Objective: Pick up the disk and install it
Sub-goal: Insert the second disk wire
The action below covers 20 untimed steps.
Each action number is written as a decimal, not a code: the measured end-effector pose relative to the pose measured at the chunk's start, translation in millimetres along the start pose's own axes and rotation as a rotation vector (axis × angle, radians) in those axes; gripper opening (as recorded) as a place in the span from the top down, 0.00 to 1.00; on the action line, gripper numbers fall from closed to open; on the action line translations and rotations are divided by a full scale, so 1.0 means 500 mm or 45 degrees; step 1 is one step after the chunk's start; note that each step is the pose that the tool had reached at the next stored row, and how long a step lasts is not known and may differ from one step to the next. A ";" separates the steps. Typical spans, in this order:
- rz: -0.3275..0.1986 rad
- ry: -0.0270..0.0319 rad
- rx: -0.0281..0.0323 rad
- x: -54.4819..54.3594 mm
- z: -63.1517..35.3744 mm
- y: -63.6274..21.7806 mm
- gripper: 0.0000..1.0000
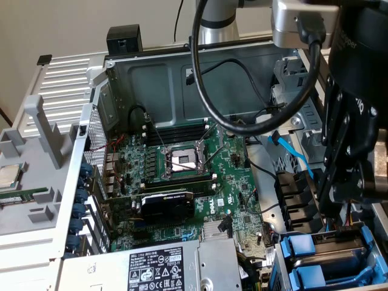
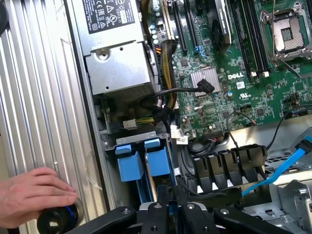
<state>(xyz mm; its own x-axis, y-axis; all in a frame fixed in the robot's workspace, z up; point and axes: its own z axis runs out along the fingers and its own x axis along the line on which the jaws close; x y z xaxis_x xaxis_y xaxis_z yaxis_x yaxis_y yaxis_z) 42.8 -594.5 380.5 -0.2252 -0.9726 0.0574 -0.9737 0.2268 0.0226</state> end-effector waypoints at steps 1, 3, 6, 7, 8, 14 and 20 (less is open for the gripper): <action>0.000 0.0000 0.0001 0.000 0.000 0.000 0.84; 0.000 0.0000 0.0001 0.000 0.000 0.000 0.84; 0.000 0.0000 0.0000 0.000 0.000 0.000 0.84; 0.000 0.0000 0.0000 0.000 0.000 0.000 0.84; 0.000 0.0001 0.0000 0.000 0.000 0.000 0.84; -0.092 -0.0034 0.0175 0.000 0.000 0.000 0.84; -0.232 -0.0030 0.0299 0.000 0.001 0.000 0.84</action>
<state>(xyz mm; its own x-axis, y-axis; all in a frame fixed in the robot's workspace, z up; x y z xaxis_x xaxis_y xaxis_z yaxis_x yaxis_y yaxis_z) 42.7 -594.6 380.1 -0.0451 -0.9976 0.0521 -0.9989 0.0457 0.0091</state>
